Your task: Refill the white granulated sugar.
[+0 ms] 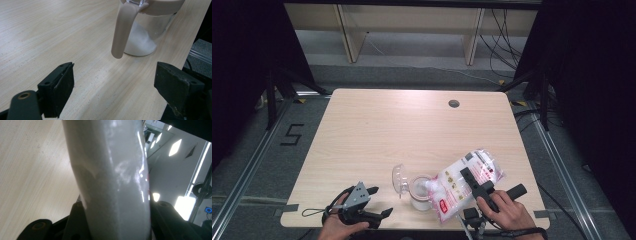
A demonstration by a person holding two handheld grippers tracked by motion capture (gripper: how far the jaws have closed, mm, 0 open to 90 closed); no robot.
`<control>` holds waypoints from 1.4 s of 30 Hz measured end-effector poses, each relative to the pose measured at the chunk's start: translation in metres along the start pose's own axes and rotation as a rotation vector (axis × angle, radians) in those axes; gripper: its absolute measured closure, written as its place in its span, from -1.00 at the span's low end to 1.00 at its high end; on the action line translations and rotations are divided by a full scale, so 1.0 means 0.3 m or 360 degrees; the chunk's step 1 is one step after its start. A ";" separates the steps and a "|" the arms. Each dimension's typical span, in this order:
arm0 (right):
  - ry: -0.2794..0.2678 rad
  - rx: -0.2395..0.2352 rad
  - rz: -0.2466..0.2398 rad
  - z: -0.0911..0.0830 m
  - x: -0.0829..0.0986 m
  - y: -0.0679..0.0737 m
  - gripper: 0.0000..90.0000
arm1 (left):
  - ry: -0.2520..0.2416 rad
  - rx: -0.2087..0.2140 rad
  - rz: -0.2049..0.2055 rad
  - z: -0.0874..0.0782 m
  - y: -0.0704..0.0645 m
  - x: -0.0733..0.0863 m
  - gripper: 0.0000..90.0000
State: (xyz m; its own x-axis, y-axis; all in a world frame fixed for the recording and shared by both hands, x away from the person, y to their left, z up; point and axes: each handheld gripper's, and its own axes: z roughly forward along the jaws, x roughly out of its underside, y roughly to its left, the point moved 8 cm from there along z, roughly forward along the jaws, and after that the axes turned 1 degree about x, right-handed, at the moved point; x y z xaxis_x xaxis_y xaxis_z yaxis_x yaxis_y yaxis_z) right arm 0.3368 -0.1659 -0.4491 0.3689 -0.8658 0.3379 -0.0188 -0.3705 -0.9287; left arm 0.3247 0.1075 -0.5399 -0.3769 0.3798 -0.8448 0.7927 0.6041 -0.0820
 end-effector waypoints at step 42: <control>-0.0043 -0.0002 -0.0015 -0.005 -0.004 -0.015 0.54 | 0.0014 -0.0010 -0.0023 -0.004 0.001 0.003 -0.64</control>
State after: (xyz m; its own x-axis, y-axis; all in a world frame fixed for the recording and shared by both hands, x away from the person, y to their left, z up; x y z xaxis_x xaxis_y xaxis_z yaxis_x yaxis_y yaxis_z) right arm 0.3351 -0.1637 -0.4452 0.3942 -0.8529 0.3424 -0.0164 -0.3790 -0.9252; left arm 0.3242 0.1088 -0.5400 -0.3928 0.3772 -0.8387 0.7840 0.6140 -0.0910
